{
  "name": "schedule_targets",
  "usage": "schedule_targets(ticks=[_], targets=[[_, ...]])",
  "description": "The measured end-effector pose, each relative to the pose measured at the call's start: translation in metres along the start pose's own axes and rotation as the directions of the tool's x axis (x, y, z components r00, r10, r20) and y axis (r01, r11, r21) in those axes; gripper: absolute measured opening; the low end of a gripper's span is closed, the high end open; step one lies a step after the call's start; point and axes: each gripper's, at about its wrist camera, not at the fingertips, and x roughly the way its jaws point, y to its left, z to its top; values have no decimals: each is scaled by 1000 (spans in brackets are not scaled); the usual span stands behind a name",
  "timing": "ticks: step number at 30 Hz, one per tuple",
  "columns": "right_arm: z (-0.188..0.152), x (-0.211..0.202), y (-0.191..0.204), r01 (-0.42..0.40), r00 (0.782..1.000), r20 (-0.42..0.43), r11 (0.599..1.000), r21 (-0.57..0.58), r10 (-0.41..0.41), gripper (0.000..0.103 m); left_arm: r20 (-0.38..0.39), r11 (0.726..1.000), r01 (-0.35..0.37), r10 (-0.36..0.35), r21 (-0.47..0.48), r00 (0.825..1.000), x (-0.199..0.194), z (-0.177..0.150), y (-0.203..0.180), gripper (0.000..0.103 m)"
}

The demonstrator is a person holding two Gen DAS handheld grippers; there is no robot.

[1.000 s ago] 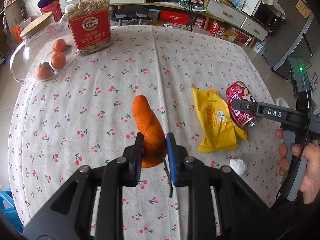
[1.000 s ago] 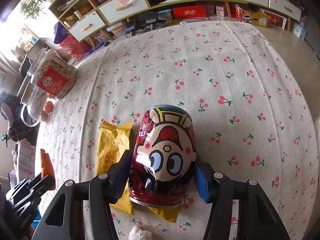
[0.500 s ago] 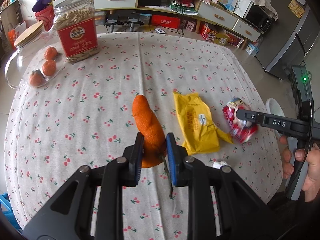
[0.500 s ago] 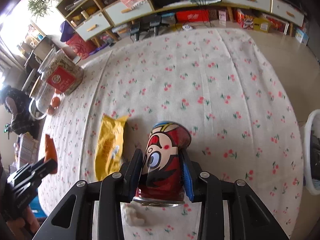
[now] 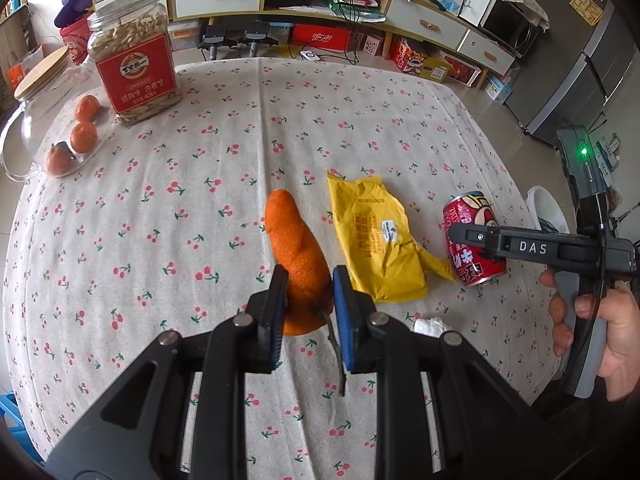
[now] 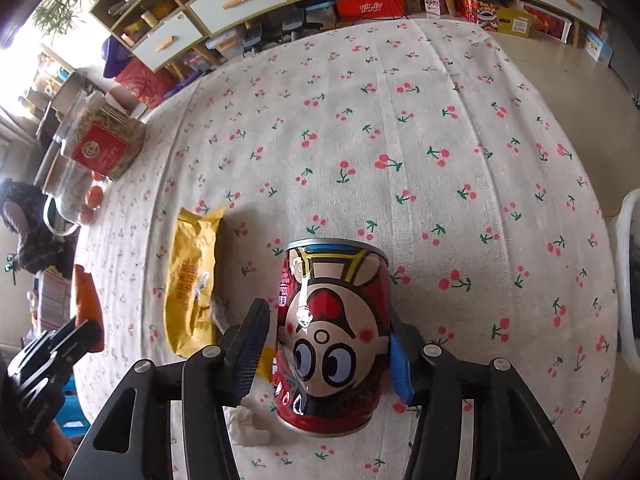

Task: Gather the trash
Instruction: 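Close the right tool on the red cartoon can and lift it, then carry the carrot item and the can with both tools over the white bin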

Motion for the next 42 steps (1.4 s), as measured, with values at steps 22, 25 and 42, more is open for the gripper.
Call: schedule_targets(ticks=[22,25,42], targets=[[-11,-73,-34,-7,990,143,1000,-21,10,34,34,997,37,-39,65,999,-6,4,-43,24],[-17,-91,-54,4,986,169,1000,2,-4,34,29,993,41,-45,108,999,-2,5,-63,24],[-76,-166,-237,17,953,286,958,288,-103,34,-58,944,183,-174,275,983,35,23,-215,24]])
